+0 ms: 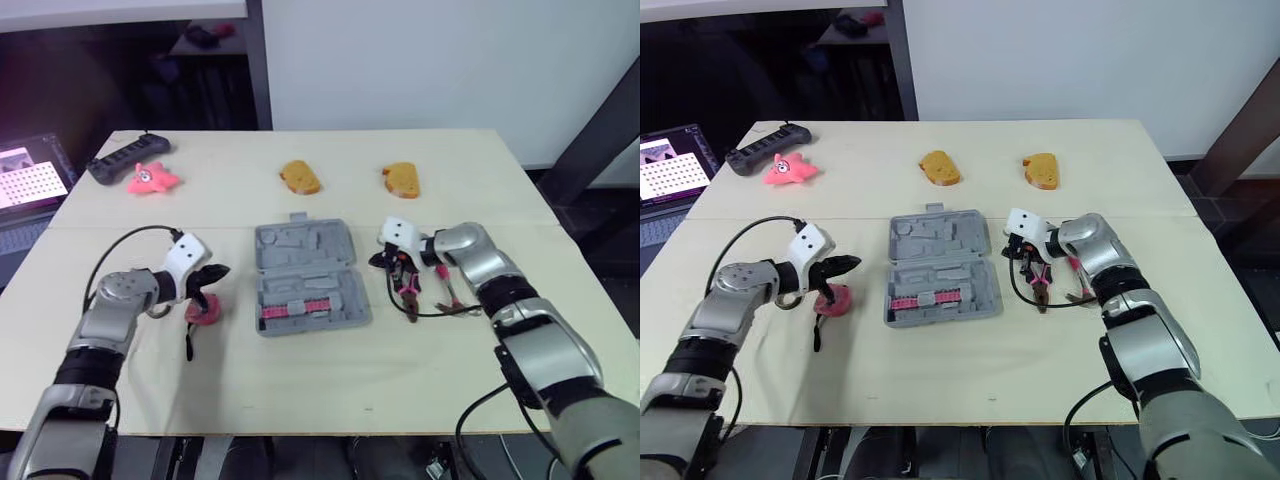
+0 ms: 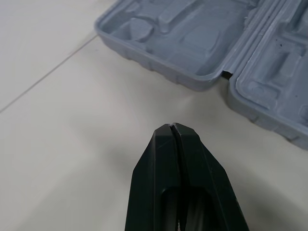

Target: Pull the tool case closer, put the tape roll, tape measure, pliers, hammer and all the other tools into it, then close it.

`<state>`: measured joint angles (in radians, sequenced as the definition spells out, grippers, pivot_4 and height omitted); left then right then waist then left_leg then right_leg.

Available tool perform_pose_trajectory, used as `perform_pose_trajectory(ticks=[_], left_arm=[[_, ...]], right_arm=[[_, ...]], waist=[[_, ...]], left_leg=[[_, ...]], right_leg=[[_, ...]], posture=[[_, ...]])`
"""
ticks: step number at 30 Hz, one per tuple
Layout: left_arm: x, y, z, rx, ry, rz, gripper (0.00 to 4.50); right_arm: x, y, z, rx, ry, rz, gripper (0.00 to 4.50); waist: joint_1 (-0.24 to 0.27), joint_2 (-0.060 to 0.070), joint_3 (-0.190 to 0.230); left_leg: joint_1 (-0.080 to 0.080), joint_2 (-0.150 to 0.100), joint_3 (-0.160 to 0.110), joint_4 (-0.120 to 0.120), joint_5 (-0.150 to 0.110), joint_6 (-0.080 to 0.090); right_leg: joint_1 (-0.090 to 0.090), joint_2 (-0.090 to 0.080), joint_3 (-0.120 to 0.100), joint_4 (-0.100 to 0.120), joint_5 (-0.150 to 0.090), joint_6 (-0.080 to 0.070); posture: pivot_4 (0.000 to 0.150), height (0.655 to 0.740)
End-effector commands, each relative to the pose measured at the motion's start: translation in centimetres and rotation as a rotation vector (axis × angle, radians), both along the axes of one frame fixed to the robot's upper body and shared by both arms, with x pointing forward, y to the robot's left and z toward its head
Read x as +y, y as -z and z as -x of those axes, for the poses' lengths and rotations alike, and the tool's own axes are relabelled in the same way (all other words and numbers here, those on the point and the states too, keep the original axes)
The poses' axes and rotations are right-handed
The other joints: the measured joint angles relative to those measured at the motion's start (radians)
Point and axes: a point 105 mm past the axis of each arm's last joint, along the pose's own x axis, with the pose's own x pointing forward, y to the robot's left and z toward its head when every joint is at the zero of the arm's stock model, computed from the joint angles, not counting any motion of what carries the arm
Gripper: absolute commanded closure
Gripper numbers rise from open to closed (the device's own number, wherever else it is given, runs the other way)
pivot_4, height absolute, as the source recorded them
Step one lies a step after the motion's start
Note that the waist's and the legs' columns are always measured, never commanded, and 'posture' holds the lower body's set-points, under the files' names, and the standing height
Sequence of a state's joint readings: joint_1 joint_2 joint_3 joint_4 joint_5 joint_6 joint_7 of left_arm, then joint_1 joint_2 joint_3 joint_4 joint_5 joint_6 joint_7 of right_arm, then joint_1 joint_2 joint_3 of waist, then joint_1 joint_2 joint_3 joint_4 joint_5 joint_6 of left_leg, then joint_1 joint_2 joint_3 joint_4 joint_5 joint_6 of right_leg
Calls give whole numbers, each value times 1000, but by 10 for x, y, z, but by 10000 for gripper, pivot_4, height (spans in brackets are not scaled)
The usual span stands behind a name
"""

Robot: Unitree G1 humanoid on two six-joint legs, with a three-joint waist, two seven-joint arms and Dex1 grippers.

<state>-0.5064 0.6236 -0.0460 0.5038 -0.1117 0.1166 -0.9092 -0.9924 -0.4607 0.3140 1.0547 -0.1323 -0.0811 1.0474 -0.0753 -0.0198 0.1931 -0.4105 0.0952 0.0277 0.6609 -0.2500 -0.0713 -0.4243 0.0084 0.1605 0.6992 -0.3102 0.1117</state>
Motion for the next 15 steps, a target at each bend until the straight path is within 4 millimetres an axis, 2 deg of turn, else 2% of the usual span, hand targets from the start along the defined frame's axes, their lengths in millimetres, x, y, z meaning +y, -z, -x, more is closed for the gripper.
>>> perform_pose_trajectory(ticks=[1, 9, 15], left_arm=[[-8, -3, -7, -24, 22, -6, 45000], [-27, 3, -19, -4, 37, 11, 45000], [-53, 5, -11, 36, 159, 57, 45000]], right_arm=[[9, -6, -7, -38, 0, -17, 44390], [30, 1, -9, -50, -6, -55, 44390], [45, -1, -7, -56, -43, -93, 44390]], waist=[[-1, 0, 0], [-10, 0, 0], [-23, 0, 0]], left_leg=[[0, 0, 0, 0, 0, 0], [0, 0, -1, 0, 0, 0], [0, 0, -2, 0, 0, 0]], right_leg=[[0, 0, 0, 0, 0, 0], [0, 0, 0, 0, 0, 0], [1, 0, -1, 0, 0, 0]], posture=[[1500, 7129], [1500, 7129], [1500, 7129]])
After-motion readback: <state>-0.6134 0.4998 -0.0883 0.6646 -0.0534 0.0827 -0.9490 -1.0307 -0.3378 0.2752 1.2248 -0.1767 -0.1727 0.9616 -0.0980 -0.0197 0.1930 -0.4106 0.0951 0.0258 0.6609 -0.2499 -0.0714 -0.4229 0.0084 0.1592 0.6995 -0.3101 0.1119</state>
